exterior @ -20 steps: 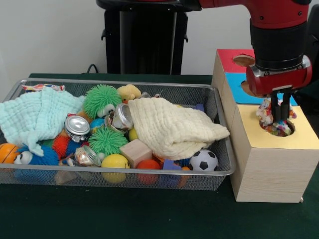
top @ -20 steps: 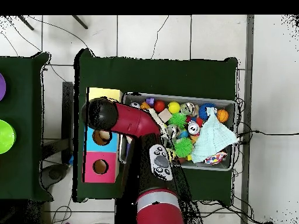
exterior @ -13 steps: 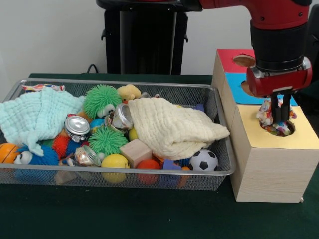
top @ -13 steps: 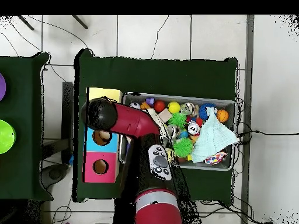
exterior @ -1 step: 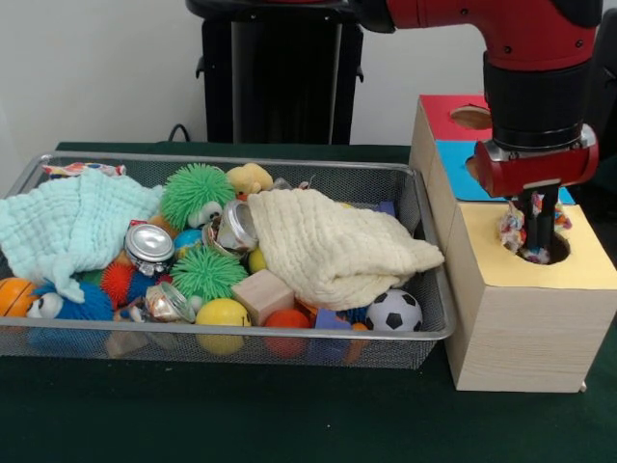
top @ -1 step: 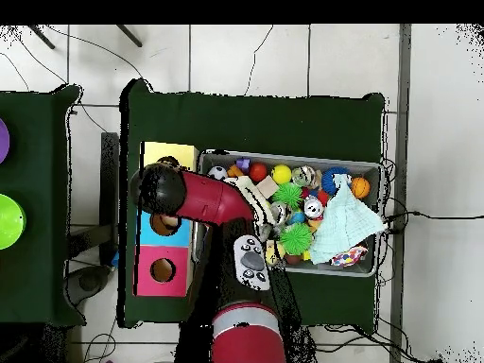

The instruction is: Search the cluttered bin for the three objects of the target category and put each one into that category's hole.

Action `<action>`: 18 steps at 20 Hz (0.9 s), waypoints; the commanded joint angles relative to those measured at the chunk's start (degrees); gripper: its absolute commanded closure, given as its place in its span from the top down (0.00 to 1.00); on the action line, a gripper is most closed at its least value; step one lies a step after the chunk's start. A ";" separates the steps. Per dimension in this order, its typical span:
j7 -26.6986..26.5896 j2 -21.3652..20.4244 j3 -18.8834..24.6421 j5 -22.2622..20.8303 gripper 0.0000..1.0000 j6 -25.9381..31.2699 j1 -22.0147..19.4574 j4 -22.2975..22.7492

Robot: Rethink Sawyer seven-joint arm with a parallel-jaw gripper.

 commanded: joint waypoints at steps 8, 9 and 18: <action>9.81 6.56 -0.98 -3.28 0.00 -4.08 -0.21 2.45; 9.85 6.52 -0.62 -3.27 0.00 -5.11 -0.39 2.67; 10.29 -1.48 5.41 -2.78 0.00 -11.96 -3.80 8.34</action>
